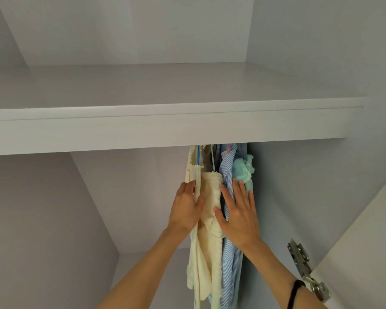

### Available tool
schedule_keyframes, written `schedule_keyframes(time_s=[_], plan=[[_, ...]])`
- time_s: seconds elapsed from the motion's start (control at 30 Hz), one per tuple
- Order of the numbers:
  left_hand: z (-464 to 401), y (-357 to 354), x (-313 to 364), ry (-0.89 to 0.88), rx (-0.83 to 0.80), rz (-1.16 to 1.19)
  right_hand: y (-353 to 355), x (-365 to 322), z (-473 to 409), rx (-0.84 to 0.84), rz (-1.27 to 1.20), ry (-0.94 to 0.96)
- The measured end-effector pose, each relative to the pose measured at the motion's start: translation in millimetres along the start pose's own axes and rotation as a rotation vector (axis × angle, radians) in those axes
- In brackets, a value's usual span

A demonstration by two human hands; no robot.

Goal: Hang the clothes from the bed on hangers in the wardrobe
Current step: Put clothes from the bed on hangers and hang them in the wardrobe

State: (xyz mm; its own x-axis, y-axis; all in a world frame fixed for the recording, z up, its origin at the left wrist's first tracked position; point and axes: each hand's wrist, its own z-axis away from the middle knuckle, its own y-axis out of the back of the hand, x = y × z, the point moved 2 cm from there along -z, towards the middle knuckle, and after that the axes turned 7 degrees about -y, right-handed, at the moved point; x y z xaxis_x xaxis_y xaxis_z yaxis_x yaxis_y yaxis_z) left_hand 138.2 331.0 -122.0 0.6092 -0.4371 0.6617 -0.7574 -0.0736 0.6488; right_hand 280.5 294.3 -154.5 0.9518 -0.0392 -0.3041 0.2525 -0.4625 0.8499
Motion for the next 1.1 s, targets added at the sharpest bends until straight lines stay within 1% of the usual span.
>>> schedule_keyframes(time_s=[0.13,0.37,0.47,0.57,0.67,0.73,0.8,0.87,0.9,0.97,1.03,1.1], plan=[[-2.8,4.8,1.2,-0.017,0.095,0.089,-2.7,0.2,-1.7,-0.003,-0.007,-0.013],[6.7,17.5,1.9,-0.03,0.248,0.16,-3.2,5.2,-1.7,0.034,-0.047,-0.005],[17.3,27.1,-0.8,-0.05,0.28,0.168,0.9,1.9,1.2,0.047,-0.12,-0.011],[22.5,35.6,-3.9,-0.056,0.287,0.16,10.3,-5.5,0.7,0.124,-0.164,0.039],[24.7,43.2,-1.2,-0.066,0.295,0.154,24.6,-24.1,-8.1,0.157,-0.312,0.062],[32.1,48.3,0.7,-0.106,0.301,0.141,33.0,-42.7,-13.9,0.08,-0.45,0.055],[47.8,50.2,-1.2,-0.125,0.296,0.128,37.7,-62.9,-16.7,-0.138,-0.615,0.014],[69.0,49.5,-5.2,-0.114,0.284,0.124,37.3,-81.8,-17.9,-0.369,-0.758,-0.079],[78.6,48.9,-7.4,-0.108,0.269,0.119,36.0,-91.3,-17.5,-0.422,-0.81,-0.123],[92.7,49.4,-12.0,-0.102,0.222,0.1,31.8,-107.9,-15.6,-0.394,-0.859,-0.2],[100.9,53.4,-17.0,-0.097,0.169,0.071,23.3,-118.4,-11.4,-0.345,-0.849,-0.286],[108.1,61.7,-22.6,-0.098,0.114,0.028,15.6,-126.7,-6.4,-0.365,-0.829,-0.341]])
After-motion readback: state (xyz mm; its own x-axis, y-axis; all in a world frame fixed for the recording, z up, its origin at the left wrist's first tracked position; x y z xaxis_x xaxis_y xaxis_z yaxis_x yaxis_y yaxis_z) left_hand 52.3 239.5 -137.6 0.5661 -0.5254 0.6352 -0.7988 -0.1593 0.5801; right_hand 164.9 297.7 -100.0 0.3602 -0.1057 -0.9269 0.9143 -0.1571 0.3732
